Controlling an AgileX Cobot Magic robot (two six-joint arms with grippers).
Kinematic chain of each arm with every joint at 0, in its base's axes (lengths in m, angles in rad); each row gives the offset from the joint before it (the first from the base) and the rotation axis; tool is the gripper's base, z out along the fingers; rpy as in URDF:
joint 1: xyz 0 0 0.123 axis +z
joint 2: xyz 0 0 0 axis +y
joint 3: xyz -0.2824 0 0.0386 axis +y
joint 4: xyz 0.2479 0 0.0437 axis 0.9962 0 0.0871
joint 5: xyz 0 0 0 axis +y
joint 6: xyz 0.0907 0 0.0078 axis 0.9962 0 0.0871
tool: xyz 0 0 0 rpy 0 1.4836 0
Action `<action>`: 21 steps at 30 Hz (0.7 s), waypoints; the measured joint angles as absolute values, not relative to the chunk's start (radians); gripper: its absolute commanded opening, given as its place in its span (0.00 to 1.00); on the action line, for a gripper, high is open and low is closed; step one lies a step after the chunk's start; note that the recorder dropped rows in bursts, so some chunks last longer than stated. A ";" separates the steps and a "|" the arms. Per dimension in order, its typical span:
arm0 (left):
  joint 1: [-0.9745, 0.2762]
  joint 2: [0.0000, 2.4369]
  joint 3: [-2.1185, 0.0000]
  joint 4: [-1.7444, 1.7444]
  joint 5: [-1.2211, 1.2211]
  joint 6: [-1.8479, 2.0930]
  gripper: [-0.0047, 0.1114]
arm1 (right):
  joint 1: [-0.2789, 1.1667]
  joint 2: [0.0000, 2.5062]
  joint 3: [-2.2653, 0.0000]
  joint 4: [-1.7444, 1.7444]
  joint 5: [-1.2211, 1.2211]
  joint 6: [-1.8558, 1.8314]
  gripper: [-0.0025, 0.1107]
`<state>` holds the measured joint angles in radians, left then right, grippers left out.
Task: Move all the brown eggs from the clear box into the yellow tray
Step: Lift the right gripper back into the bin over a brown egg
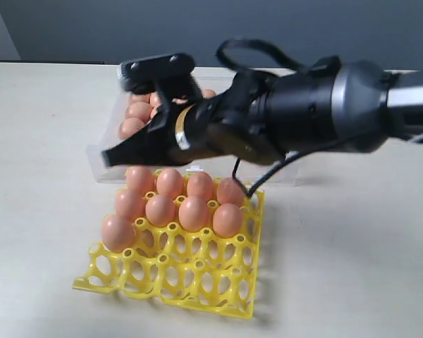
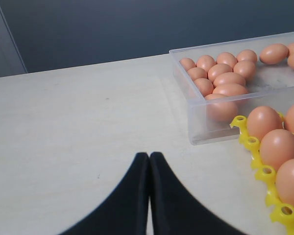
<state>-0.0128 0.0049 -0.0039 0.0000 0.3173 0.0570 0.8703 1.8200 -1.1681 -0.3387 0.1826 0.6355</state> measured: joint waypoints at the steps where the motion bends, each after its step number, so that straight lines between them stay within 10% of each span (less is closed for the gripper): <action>1: -0.013 0.005 -0.004 0.000 0.317 0.057 0.04 | 0.833 1.820 -1.184 -0.340 0.188 0.635 0.07; 9: -0.013 0.005 -0.004 0.000 0.317 0.057 0.04 | 0.646 1.856 -1.404 -0.324 0.342 0.484 0.52; 21: -0.013 0.005 -0.004 0.000 0.317 0.057 0.04 | 0.630 2.239 -1.880 -0.151 0.634 0.273 0.49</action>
